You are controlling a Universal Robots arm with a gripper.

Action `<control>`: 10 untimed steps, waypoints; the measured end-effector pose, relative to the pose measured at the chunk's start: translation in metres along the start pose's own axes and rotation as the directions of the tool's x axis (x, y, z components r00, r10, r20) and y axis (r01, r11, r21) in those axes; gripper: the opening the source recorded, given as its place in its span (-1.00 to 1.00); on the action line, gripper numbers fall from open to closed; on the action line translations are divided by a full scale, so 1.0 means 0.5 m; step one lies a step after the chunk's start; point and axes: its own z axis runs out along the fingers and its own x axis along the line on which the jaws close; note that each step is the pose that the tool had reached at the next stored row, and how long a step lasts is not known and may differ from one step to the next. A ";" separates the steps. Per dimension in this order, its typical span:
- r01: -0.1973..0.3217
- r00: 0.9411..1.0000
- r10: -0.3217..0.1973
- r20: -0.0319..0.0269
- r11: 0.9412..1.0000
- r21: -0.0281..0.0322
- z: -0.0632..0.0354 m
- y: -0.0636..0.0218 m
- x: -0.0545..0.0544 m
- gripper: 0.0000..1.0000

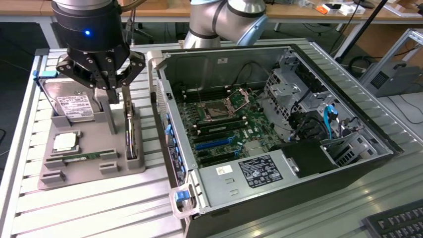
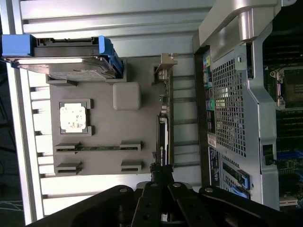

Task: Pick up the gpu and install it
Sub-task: 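Reach for the gpu, then pick up the gpu and move the gpu toward the slot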

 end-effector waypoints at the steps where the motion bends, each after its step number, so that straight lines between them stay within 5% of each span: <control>1: 0.000 1.000 0.000 0.000 1.000 0.000 0.000 0.000 0.000 -0.79; 8: 0.000 1.000 0.000 0.000 1.000 0.000 0.000 0.000 0.000 -0.77; 10: 0.000 1.000 0.000 0.000 1.000 0.000 0.000 0.000 0.000 -0.40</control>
